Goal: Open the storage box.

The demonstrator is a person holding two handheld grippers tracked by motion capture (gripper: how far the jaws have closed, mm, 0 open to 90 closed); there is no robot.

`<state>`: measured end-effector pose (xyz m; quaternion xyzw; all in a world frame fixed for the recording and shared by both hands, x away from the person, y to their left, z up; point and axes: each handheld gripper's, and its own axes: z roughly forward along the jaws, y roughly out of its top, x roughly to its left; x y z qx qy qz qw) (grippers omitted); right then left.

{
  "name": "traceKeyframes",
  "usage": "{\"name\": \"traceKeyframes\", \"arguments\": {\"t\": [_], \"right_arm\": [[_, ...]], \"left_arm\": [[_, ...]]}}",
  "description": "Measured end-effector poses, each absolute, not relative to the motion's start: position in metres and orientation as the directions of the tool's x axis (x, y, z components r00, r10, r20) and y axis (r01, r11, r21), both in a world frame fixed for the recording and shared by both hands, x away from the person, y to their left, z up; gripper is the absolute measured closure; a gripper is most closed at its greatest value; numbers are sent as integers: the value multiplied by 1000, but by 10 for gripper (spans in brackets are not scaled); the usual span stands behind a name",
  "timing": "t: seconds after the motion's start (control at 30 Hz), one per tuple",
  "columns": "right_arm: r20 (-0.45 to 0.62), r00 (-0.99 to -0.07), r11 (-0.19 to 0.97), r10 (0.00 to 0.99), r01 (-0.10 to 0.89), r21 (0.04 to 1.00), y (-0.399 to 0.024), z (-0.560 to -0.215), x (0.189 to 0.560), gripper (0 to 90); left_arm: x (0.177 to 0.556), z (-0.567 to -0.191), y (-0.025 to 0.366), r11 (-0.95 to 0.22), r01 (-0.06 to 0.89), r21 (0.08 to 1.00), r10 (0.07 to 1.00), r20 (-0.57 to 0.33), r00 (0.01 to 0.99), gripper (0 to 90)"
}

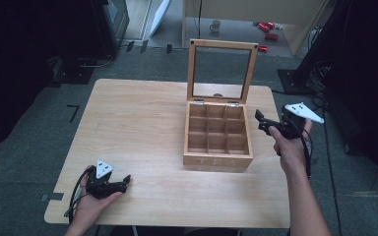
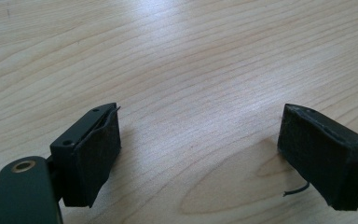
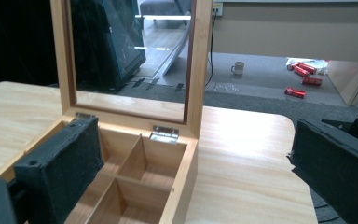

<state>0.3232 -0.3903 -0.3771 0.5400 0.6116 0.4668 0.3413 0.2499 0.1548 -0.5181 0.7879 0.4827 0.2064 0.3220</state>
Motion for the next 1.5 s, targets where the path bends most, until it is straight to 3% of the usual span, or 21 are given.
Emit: {"name": "traceKeyframes", "arguments": {"t": [0.8,1.5], "right_arm": [[94,-190,-14,977,383,924,-406,-425,235,20],[145,-133,-42,980,581,813,-434,-514,171,20]], "left_arm": [[250,-518,155,-328,628,705,893,15,450,135],[250,-518,155,-328,628,706,894,17,449,135]]}}
